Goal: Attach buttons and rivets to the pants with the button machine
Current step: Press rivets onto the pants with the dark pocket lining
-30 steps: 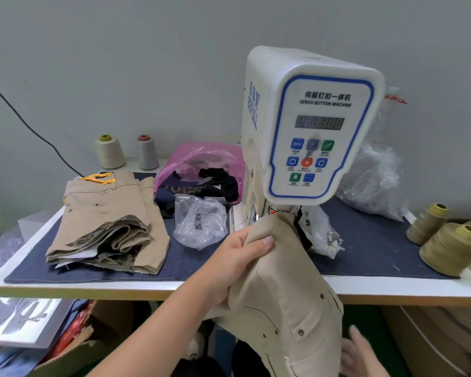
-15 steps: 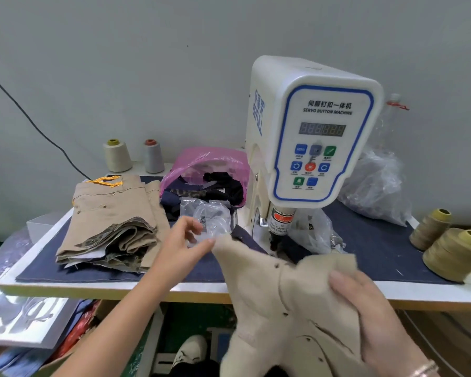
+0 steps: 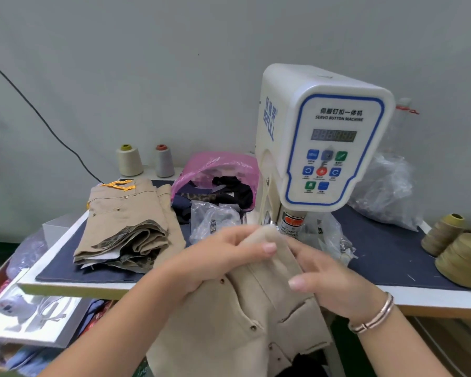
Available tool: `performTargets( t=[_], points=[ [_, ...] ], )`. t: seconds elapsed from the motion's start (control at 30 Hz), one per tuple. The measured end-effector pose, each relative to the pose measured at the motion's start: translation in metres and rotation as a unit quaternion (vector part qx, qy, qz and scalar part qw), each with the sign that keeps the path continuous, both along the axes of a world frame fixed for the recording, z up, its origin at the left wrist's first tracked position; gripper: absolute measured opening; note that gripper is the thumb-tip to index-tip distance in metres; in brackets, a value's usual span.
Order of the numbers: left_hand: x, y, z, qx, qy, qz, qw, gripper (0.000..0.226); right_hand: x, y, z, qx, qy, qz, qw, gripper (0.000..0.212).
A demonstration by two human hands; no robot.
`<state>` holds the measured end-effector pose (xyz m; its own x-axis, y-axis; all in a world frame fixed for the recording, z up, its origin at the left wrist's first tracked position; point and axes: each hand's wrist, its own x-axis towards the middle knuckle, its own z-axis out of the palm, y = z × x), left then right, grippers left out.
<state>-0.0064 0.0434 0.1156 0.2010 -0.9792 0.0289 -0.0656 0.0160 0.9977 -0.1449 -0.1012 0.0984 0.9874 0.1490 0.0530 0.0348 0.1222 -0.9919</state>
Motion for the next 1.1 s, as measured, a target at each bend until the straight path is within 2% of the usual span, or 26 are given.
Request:
performTargets(
  t=[0.1,0.2,0.27,0.33,0.4,0.43,0.5,0.53,0.57,0.63,0.7,0.77,0.8,0.83,0.87,0.9,1.03,1.07,1.1],
  points=[
    [0.015,0.006,0.007,-0.02,0.032,0.089,0.995,0.007,-0.007,-0.013,-0.029,-0.068,0.042,-0.025,0.996,0.055],
    [0.03,0.013,0.021,-0.064,0.033,0.136,0.988,0.003,-0.014,-0.017,-0.06,-0.19,0.148,-0.039,0.97,0.027],
    [0.044,0.018,0.032,-0.075,0.012,0.167,0.983,0.006,-0.019,-0.025,-0.074,-0.261,0.184,-0.064,0.946,0.034],
    [0.061,0.025,0.041,-0.039,-0.074,0.176,0.981,0.012,-0.024,-0.035,-0.072,-0.266,0.189,-0.119,0.938,0.037],
    [0.08,0.033,0.042,0.031,-0.207,0.183,0.961,0.023,-0.031,-0.047,-0.06,-0.26,0.17,-0.179,0.933,0.034],
    [0.09,0.035,0.04,0.071,-0.284,0.186,0.938,0.029,-0.035,-0.051,-0.052,-0.257,0.158,-0.2,0.932,0.027],
    [0.103,0.038,0.033,0.143,-0.43,0.197,0.869,0.045,-0.04,-0.056,-0.034,-0.264,0.118,-0.227,0.93,0.019],
    [0.106,0.04,0.029,0.148,-0.451,0.199,0.857,0.052,-0.041,-0.058,-0.024,-0.28,0.091,-0.243,0.924,0.023],
    [0.108,0.043,0.026,0.128,-0.431,0.19,0.873,0.052,-0.042,-0.06,-0.016,-0.304,0.056,-0.268,0.912,0.035],
    [0.106,0.05,0.021,0.051,-0.334,0.143,0.93,0.048,-0.044,-0.069,-0.002,-0.388,-0.009,-0.313,0.867,0.056],
    [0.108,0.057,0.015,-0.012,-0.229,0.085,0.97,0.05,-0.048,-0.081,0.005,-0.473,-0.018,-0.339,0.813,0.056],
    [0.106,0.061,0.014,-0.017,-0.194,0.051,0.979,0.05,-0.05,-0.088,0.011,-0.493,0.003,-0.368,0.788,0.048],
    [0.105,0.062,0.016,0.01,-0.227,0.05,0.972,0.046,-0.052,-0.089,0.013,-0.507,-0.007,-0.372,0.778,0.051],
    [0.105,0.061,0.016,0.044,-0.312,0.059,0.947,0.043,-0.054,-0.09,0.014,-0.516,-0.019,-0.376,0.769,0.06],
    [0.106,0.061,0.016,0.072,-0.413,0.076,0.905,0.039,-0.057,-0.091,0.015,-0.507,-0.026,-0.384,0.771,0.068],
    [0.107,0.062,0.014,0.089,-0.488,0.099,0.863,0.032,-0.06,-0.09,0.019,-0.471,-0.028,-0.396,0.788,0.069],
    [0.097,0.057,0.01,0.11,-0.596,0.221,0.764,0.024,-0.061,-0.084,0.028,-0.302,-0.01,-0.426,0.853,0.035],
    [0.094,0.053,0.011,0.111,-0.603,0.251,0.749,0.024,-0.058,-0.081,0.029,-0.274,-0.011,-0.435,0.858,0.029],
    [0.09,0.05,0.011,0.106,-0.593,0.269,0.752,0.026,-0.054,-0.078,0.029,-0.248,-0.018,-0.449,0.858,0.024]
  ],
)
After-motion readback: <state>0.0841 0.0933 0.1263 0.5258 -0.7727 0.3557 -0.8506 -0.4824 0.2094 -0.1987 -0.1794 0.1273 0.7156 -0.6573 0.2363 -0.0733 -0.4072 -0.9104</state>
